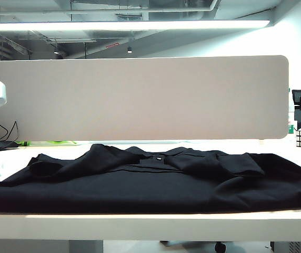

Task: Fold the bottom side of the T-shirt horizontally towards the center, about one-third of the way, then fold the sleeve back towards the center, creating a straight line along the edge of the T-shirt, and finally fold the bottom of the T-shirt up towards the top, creating a neat rectangle.

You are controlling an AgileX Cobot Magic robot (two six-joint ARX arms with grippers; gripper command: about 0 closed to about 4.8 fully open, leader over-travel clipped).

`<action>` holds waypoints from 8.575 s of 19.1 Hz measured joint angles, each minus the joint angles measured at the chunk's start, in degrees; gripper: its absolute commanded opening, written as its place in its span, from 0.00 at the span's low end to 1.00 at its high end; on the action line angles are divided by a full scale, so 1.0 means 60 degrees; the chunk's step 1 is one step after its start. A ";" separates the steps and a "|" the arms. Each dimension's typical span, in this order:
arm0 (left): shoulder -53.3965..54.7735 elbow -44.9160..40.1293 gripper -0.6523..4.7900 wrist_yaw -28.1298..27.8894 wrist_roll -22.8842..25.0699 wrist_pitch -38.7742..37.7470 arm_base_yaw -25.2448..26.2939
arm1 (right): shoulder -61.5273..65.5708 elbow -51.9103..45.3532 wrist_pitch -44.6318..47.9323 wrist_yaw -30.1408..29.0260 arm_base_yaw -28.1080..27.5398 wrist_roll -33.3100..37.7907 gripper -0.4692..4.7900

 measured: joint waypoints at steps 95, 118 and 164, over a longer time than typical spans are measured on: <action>0.4860 0.5574 0.41 -0.3191 0.1206 0.3107 0.0251 | 0.6149 0.6346 0.2550 0.1031 0.1217 -0.0561 0.79; -0.4426 0.2102 0.11 -0.1883 0.0441 0.1333 0.1614 | -0.0641 0.5832 0.0244 0.2371 0.1016 -0.1392 0.09; -1.0539 -0.5461 0.11 -0.2998 0.1202 0.7868 0.1606 | -0.9621 -0.4885 0.6543 0.6251 0.1308 -0.2798 0.09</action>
